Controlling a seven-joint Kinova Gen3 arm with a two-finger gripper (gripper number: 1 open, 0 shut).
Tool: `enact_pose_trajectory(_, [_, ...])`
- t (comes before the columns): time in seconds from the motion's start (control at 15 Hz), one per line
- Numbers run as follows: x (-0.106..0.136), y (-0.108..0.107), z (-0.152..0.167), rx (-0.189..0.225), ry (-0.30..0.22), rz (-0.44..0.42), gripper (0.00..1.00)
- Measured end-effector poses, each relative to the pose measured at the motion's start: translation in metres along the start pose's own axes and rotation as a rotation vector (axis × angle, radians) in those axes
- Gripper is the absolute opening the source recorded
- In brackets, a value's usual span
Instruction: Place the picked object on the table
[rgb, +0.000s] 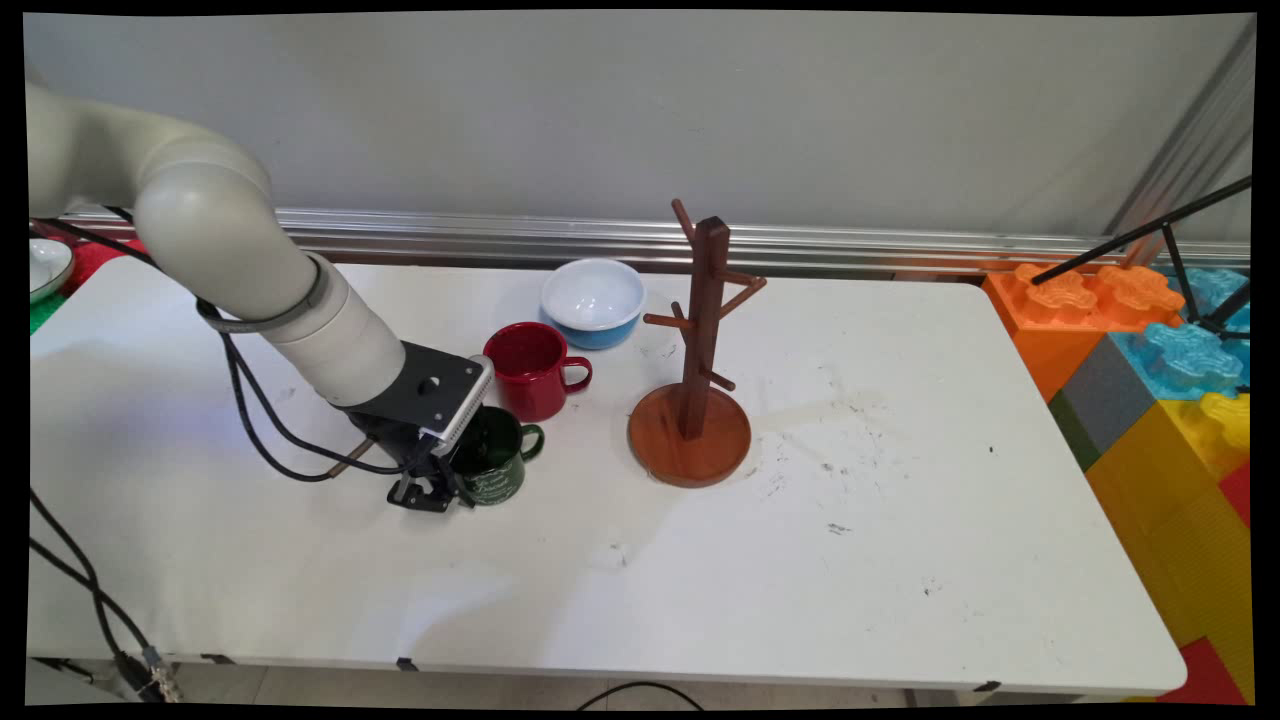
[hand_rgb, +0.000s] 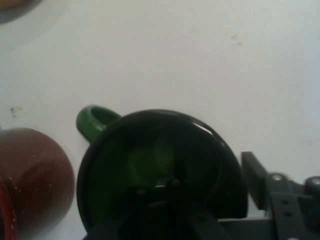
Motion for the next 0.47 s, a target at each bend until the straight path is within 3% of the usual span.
enact_pose_trajectory(0.47, [0.0019, -0.0050, 0.0023, 0.004, 0.023, -0.002, 1.00])
